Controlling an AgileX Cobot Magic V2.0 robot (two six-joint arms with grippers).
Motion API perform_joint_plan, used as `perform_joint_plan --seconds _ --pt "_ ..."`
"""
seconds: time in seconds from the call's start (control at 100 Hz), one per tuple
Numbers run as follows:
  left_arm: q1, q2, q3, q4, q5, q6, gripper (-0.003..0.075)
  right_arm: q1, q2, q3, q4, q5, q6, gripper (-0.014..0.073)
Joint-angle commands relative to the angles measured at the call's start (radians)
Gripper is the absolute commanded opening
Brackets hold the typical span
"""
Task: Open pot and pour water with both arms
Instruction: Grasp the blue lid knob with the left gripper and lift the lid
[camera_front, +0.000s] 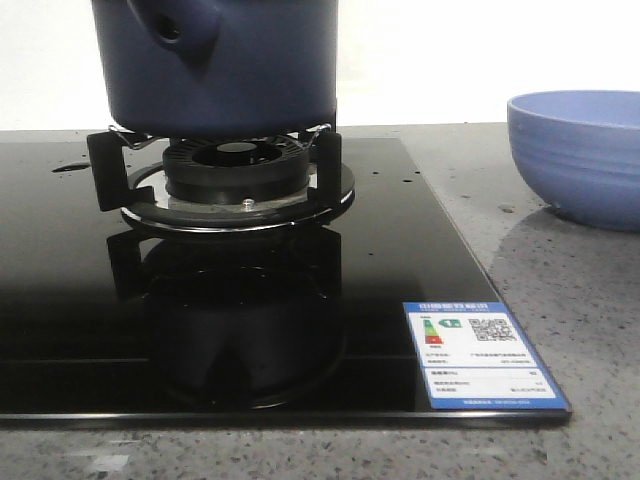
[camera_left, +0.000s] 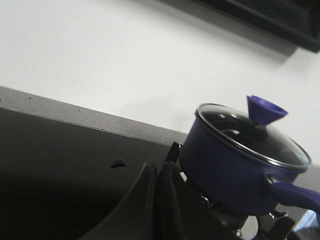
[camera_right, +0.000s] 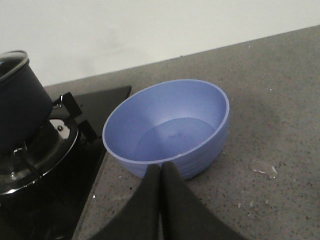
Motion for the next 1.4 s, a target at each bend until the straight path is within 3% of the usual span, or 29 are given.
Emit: perform_joint_plan --seconds 0.0,0.2,0.29,0.38,0.53,0.58,0.76,0.98,1.13,1.28,1.39 --pt "-0.008 0.084 -0.105 0.0 0.009 0.088 -0.002 0.007 0.09 -0.099 -0.011 -0.01 -0.016 -0.0062" --pt "-0.157 0.154 -0.174 -0.027 0.005 0.18 -0.0016 0.072 0.164 -0.176 -0.009 0.006 -0.107 -0.0057" --pt "-0.227 0.178 -0.183 -0.027 -0.009 0.189 0.0033 0.101 0.18 -0.194 -0.009 0.029 -0.114 -0.0015" --pt "-0.286 0.205 -0.185 -0.051 -0.03 0.189 0.0148 0.118 0.194 -0.199 -0.009 0.031 -0.114 0.0111" --pt "-0.359 0.264 -0.187 -0.08 -0.068 0.189 0.0373 0.12 0.206 -0.199 -0.009 0.025 -0.114 0.0421" --pt "-0.381 0.282 -0.191 -0.09 -0.08 0.189 0.0418 0.12 0.206 -0.199 -0.009 0.024 -0.114 0.0466" --pt "-0.469 0.38 -0.227 -0.095 -0.167 0.197 0.0428 0.12 0.206 -0.199 0.002 0.017 -0.114 0.047" --pt "-0.567 0.586 -0.285 -0.086 -0.362 0.24 0.0428 0.12 0.206 -0.199 0.008 0.004 -0.114 0.047" --pt "-0.579 0.74 -0.353 -0.056 -0.435 0.24 0.0445 0.12 0.206 -0.199 0.008 0.006 -0.114 0.047" --pt "-0.579 0.885 -0.447 -0.021 -0.456 0.24 0.0525 0.12 0.206 -0.199 0.008 0.013 -0.114 0.047" --pt "-0.579 0.97 -0.512 -0.01 -0.457 0.24 0.0539 0.12 0.206 -0.199 0.008 0.015 -0.114 0.047"
